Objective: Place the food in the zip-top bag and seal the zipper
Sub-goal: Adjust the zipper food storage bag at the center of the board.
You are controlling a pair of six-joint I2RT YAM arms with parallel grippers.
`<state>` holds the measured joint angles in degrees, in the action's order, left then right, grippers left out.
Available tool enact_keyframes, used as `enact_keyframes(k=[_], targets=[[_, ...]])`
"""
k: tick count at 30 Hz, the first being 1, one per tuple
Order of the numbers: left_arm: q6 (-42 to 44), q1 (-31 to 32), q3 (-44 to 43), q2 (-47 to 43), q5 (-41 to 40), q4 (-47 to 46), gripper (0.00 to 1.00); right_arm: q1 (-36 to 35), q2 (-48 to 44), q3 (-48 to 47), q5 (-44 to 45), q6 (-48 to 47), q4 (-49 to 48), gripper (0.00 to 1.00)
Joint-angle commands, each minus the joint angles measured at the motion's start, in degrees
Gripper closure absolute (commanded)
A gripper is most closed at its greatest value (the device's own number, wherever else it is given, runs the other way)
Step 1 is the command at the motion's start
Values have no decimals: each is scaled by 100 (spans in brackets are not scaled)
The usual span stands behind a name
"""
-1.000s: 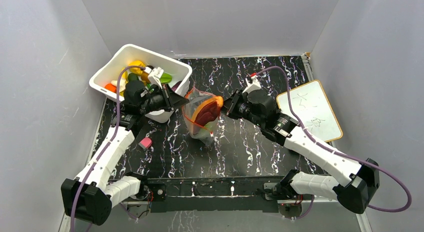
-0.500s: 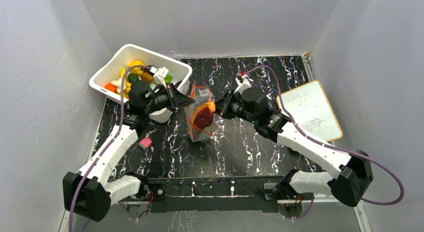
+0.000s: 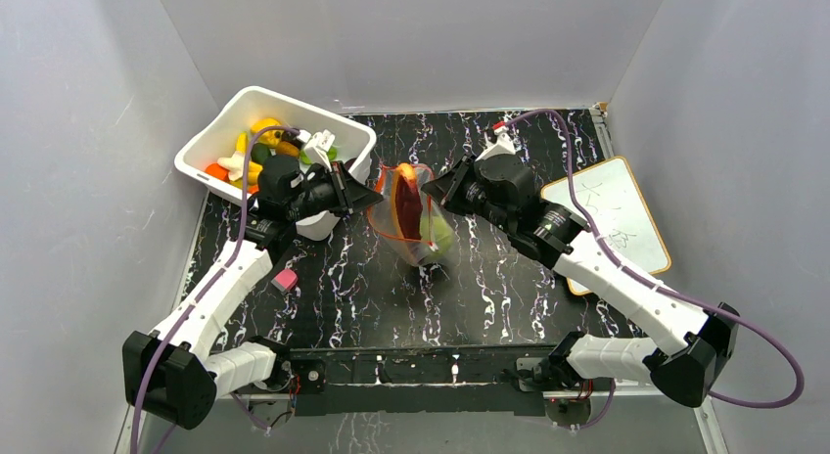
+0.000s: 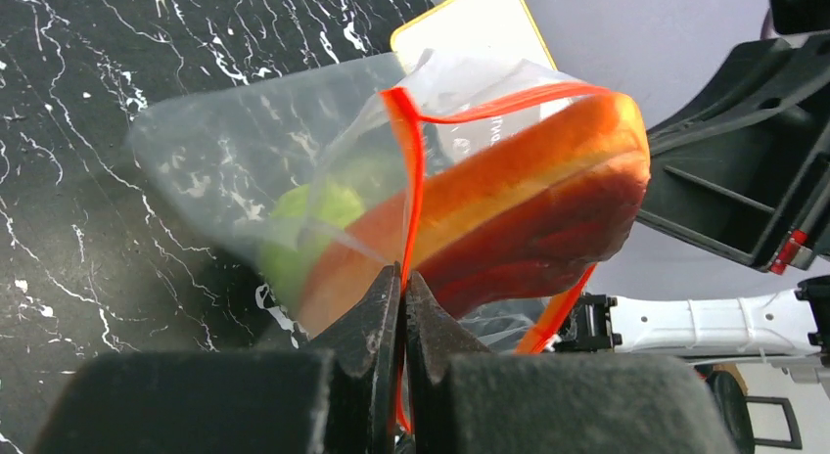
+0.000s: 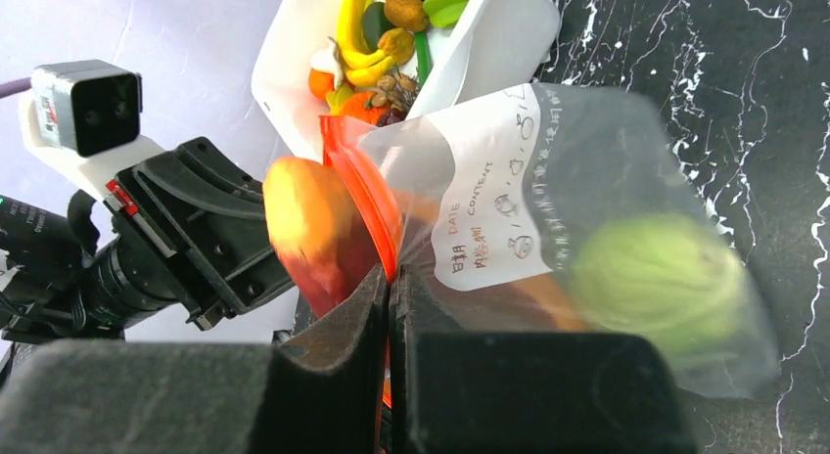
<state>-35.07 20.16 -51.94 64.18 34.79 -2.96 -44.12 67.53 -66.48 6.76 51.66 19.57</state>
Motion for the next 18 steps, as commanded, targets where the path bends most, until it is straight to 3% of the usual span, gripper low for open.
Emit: enact_keyframes(k=[1, 7, 12, 18], targets=[[-236, 26, -82, -77, -205, 19, 100, 22, -71, -197, 282, -195, 61, 100], [-406, 23, 43, -56, 169, -657, 100, 17, -46, -189, 713, -902, 570, 100], [-435, 31, -30, 30, 485, -1001, 100, 23, -204, 16, 319, -842, 345, 100], [-146, 30, -15, 46, 254, -828, 100, 17, -312, -185, 296, -702, 312, 100]])
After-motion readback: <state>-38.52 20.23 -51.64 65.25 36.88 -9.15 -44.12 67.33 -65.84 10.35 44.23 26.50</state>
